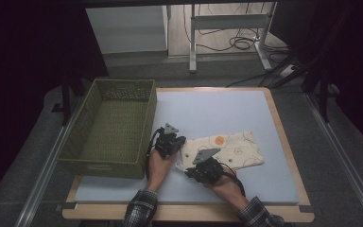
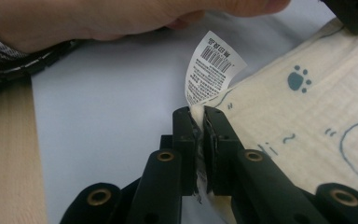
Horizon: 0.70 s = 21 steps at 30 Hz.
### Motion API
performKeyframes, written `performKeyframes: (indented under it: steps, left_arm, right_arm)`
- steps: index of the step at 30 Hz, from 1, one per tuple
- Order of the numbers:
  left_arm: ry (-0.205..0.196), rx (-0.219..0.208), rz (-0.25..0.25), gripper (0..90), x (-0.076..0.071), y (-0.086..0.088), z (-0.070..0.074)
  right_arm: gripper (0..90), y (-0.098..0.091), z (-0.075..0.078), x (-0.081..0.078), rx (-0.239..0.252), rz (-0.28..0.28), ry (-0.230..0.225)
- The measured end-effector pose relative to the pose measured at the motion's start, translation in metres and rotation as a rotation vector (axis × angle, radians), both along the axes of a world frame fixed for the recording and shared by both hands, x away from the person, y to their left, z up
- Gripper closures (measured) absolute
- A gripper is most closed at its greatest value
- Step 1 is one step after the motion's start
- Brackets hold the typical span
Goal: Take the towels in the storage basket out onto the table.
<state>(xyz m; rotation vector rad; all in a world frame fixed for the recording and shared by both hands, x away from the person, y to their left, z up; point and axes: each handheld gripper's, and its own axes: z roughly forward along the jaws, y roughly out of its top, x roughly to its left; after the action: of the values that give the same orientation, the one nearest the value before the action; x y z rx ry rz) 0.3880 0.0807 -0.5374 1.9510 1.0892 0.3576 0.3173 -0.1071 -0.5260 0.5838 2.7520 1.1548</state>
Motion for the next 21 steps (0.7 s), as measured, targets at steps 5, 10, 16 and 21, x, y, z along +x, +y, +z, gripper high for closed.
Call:
performKeyframes:
  steps: [5, 10, 16, 21]
  left_arm:
    - [-0.030, -0.027, -0.022, 86.8, 0.002, -0.005, 0.007]
    - [-0.088, -0.060, -0.058, 87.0, 0.005, -0.018, 0.021]
    - [-0.118, -0.039, -0.106, 86.8, 0.014, -0.045, 0.031]
    - [-0.129, -0.018, -0.143, 86.6, 0.022, -0.069, 0.034]
  right_arm:
    - [84.1, -0.008, 0.010, -0.001, 0.037, -0.013, 0.001]
    - [84.1, -0.030, 0.021, -0.002, 0.085, -0.052, -0.007]
    - [84.1, -0.062, 0.032, -0.002, 0.117, -0.114, -0.037]
    - [84.1, -0.089, 0.033, 0.000, 0.126, -0.173, -0.042]
